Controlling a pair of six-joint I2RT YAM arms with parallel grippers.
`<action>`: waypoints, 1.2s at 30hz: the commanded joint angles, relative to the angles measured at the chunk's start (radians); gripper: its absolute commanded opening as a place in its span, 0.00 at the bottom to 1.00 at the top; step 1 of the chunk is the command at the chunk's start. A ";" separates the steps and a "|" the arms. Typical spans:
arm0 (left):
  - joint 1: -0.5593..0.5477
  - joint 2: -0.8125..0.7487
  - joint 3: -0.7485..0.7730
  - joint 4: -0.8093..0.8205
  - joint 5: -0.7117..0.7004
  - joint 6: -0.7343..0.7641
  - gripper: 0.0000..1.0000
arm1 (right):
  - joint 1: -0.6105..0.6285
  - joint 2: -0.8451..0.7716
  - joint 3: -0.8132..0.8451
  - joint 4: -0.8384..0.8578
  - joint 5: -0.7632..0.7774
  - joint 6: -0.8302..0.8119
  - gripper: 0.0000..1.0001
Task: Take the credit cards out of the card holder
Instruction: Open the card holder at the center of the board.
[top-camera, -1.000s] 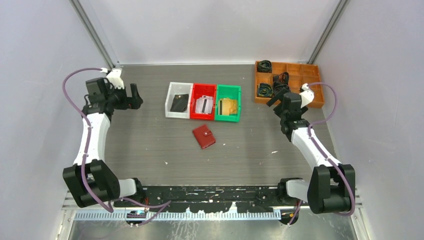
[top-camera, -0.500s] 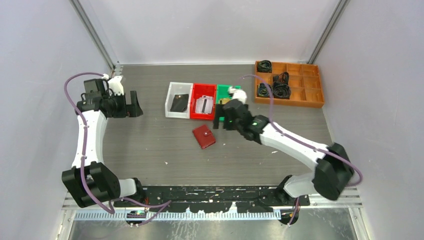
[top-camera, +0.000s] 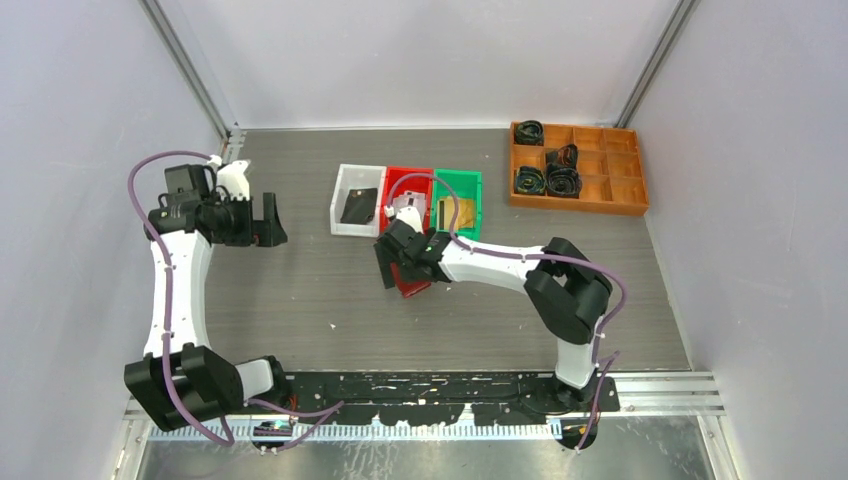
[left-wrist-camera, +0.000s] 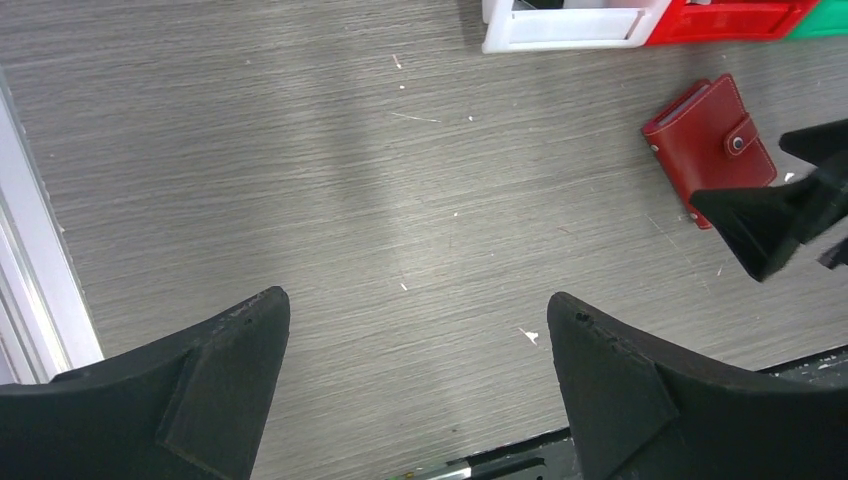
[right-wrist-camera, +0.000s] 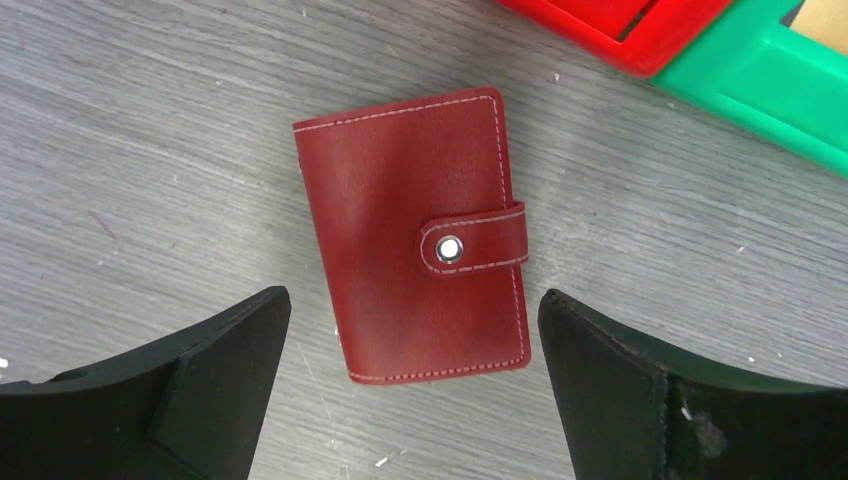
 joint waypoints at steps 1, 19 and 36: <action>0.002 -0.034 0.027 -0.022 0.063 0.030 1.00 | 0.000 0.035 0.075 -0.018 0.033 -0.011 1.00; 0.001 -0.015 0.112 -0.074 0.181 -0.002 1.00 | 0.015 0.140 0.086 -0.001 -0.015 -0.006 0.99; 0.002 0.006 0.167 -0.096 0.219 -0.185 1.00 | 0.119 0.011 0.014 0.139 0.089 -0.001 0.62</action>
